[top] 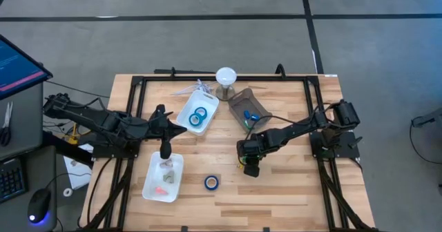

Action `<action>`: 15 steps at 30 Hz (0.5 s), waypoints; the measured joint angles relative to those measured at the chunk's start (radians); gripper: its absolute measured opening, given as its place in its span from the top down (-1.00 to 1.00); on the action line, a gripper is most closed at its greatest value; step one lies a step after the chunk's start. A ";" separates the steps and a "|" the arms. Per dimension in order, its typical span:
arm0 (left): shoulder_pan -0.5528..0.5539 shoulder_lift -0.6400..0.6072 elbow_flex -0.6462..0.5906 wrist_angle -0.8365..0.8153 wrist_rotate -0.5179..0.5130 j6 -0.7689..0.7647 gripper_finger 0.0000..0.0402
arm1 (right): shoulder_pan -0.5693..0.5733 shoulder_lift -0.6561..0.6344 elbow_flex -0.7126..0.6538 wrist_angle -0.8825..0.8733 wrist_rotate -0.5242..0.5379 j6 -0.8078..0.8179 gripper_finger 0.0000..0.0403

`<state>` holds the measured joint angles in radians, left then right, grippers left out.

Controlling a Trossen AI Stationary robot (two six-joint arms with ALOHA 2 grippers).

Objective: Pick and place Stapler, Stapler remover, tape
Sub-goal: Put the green stapler into the black bin

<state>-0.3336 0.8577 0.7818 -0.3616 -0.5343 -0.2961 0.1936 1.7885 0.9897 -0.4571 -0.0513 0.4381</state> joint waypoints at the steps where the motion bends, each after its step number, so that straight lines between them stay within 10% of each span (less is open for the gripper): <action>1: 0.000 0.000 0.000 -0.001 0.000 0.000 0.99 | 0.000 0.000 0.000 0.000 0.000 0.000 0.66; 15: 0.000 0.000 0.000 -0.009 0.000 0.000 0.99 | -0.027 -0.006 0.000 -0.018 0.000 0.001 0.67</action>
<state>-0.3336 0.8577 0.7818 -0.3702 -0.5343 -0.2962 0.1661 1.7824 0.9901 -0.4747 -0.0517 0.4391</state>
